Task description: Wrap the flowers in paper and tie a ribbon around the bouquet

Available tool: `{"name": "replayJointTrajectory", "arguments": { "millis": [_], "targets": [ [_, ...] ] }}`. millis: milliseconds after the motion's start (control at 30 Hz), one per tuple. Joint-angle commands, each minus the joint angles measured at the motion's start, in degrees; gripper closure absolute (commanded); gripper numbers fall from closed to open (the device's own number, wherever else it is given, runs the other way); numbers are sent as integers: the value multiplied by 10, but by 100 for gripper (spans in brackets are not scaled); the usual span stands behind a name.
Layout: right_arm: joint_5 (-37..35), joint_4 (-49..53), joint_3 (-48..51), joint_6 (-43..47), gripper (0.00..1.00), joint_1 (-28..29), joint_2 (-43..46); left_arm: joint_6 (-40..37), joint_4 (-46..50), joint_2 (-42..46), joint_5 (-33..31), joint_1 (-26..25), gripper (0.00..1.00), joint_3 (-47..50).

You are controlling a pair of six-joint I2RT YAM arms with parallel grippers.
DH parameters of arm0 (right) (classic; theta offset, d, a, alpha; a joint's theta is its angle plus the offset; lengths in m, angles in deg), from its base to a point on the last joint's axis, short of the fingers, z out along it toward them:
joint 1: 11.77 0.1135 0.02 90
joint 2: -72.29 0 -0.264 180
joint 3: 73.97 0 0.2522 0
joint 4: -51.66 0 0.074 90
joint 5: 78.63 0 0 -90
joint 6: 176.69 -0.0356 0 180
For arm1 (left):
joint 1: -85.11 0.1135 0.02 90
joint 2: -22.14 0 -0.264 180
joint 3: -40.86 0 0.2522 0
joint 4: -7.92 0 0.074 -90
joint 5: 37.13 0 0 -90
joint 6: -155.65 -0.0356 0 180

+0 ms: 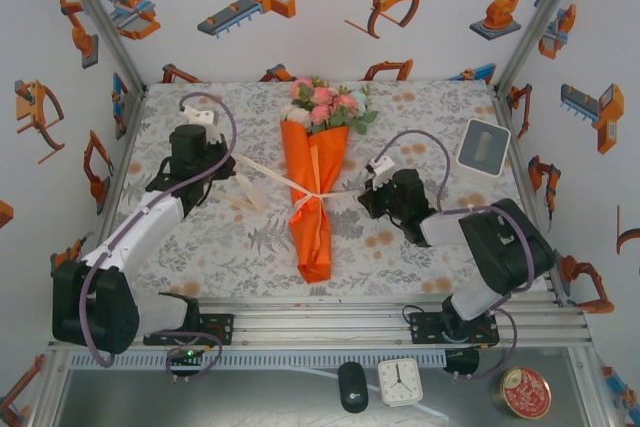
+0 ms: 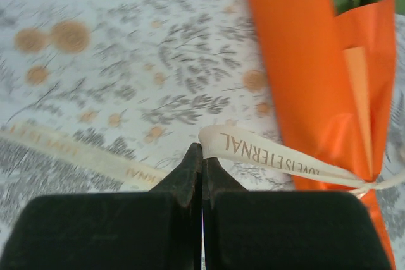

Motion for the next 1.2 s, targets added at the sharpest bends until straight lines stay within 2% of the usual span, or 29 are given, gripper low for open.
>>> {"name": "replayJointTrajectory", "arguments": {
  "millis": [0,67,100,233,333,400,500,533,567,633,667,700,733,833,933,1000,1033,1100,1167],
  "targets": [
    [-246,-17,55,-228,100,-3,29,94,39,27,-83,47,100,34],
    [-299,7,72,-286,100,-7,38,122,47,35,-83,76,100,54],
    [-323,51,69,-322,100,-7,46,130,48,41,-77,91,100,64],
    [-332,150,48,-370,100,-16,58,133,50,60,-75,129,100,80],
    [-368,218,39,-418,100,-31,74,144,62,68,-82,159,100,80],
    [-401,274,38,-462,100,-49,95,158,70,71,-82,182,100,80],
    [-414,308,48,-498,100,-78,127,174,78,72,-77,213,100,84],
    [-400,293,48,-478,100,-81,133,175,74,72,-68,217,100,84],
    [-354,249,48,-427,100,-81,132,164,53,72,-38,218,100,88],
    [-206,146,37,-331,100,-81,110,144,1,68,35,210,100,94],
    [-116,131,18,-286,100,-81,101,134,-22,64,66,198,100,94],
    [-47,162,-14,-255,100,-79,96,120,-35,60,92,186,100,89],
    [-20,214,-46,-232,100,-77,96,111,-35,57,99,174,100,83],
    [25,350,-148,-136,72,-61,82,69,-3,59,92,135,100,54],
    [34,436,-220,-54,54,-15,55,49,23,66,90,116,100,33],
    [43,454,-243,0,43,22,36,36,41,68,86,109,100,18],
    [51,451,-246,33,24,40,26,30,48,68,82,108,100,13],
    [63,443,-252,81,12,66,1,25,55,65,84,106,100,6],
    [76,442,-271,107,11,89,-26,22,60,58,89,105,100,1]
  ]
}}
